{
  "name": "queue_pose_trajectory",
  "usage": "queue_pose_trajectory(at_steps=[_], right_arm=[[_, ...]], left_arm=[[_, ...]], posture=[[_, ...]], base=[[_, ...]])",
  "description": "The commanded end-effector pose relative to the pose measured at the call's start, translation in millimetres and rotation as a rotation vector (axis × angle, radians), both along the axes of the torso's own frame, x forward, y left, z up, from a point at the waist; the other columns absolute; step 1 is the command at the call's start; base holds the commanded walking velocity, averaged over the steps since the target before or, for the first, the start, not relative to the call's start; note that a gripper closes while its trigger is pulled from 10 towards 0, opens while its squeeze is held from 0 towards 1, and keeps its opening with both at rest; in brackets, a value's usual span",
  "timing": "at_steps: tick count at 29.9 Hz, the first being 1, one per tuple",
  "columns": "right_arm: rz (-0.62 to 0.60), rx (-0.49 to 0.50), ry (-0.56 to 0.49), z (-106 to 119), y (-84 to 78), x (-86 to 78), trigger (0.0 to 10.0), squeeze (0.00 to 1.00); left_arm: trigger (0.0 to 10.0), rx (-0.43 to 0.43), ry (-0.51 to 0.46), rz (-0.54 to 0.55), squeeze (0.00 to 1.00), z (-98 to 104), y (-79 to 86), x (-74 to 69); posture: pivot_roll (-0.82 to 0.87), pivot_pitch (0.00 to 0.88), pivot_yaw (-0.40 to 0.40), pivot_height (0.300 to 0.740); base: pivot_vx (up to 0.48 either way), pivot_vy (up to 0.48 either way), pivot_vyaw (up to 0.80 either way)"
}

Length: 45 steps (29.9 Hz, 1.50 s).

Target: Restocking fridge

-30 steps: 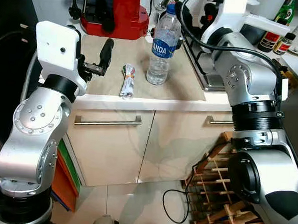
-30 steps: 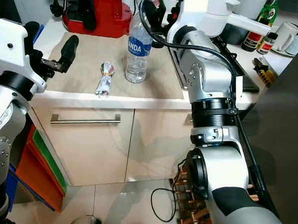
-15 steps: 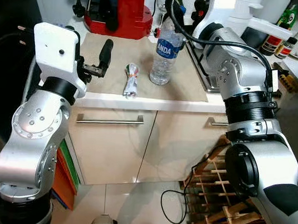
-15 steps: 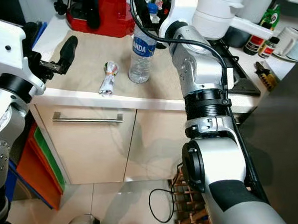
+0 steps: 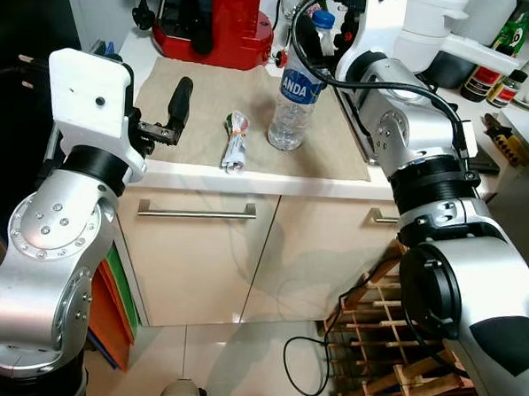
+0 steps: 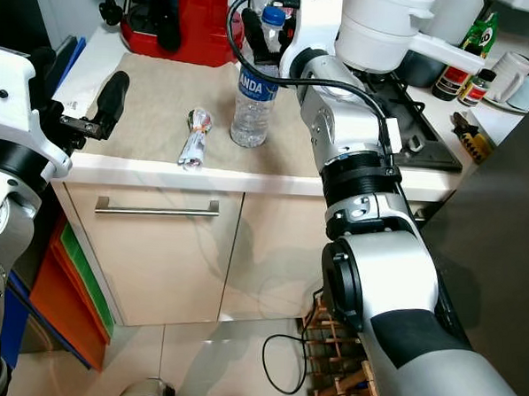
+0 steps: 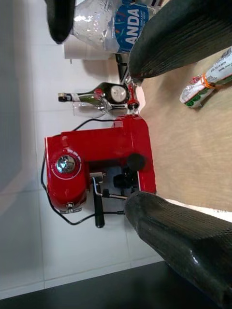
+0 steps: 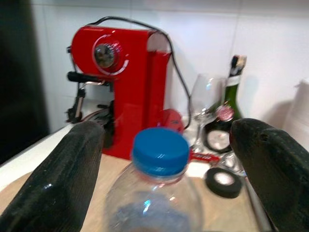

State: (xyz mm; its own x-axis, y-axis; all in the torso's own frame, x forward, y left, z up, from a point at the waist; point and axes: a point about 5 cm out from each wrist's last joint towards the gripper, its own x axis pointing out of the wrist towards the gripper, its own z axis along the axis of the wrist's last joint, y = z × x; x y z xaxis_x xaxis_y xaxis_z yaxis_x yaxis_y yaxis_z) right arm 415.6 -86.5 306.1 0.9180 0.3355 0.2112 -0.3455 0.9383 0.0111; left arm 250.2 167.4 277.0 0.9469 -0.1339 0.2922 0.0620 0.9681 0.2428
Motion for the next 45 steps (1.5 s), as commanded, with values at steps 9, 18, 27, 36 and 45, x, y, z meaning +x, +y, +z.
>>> queue_pose_trajectory(at_steps=[9,18,27,36,45], right_arm=[[-0.066,-0.003,-0.023,4.6,-9.4,5.2,10.0,0.00],[-0.077,0.005,-0.018,2.7,-7.8,6.8,6.1,0.00],[-0.043,0.060,0.008,0.0,-2.9,7.9,0.0,0.00],[-0.009,0.092,0.019,-1.4,-1.1,7.8,0.0,0.00],[0.000,0.111,-0.023,3.5,-4.8,6.7,0.0,0.00]], left_arm=[[10.0,0.014,0.005,-0.005,0.00,2.6,0.9,-5.0],[10.0,0.022,0.008,-0.004,0.00,3.4,1.8,-7.1],[10.0,0.011,0.023,-0.002,0.00,3.2,2.1,-7.9],[10.0,0.005,0.032,-0.001,0.00,2.9,1.6,-7.0],[10.0,0.000,0.035,-0.008,0.00,2.2,-0.1,-5.1]], posture=[[0.26,0.018,-0.113,0.740],[0.27,0.019,-0.114,0.740],[0.28,0.021,-0.117,0.740],[0.27,0.022,-0.119,0.740],[0.26,0.019,-0.120,0.740]], base=[[0.000,0.000,0.00],[0.000,0.000,0.00],[0.000,0.000,0.00],[0.000,0.000,0.00],[0.000,0.000,0.00]])
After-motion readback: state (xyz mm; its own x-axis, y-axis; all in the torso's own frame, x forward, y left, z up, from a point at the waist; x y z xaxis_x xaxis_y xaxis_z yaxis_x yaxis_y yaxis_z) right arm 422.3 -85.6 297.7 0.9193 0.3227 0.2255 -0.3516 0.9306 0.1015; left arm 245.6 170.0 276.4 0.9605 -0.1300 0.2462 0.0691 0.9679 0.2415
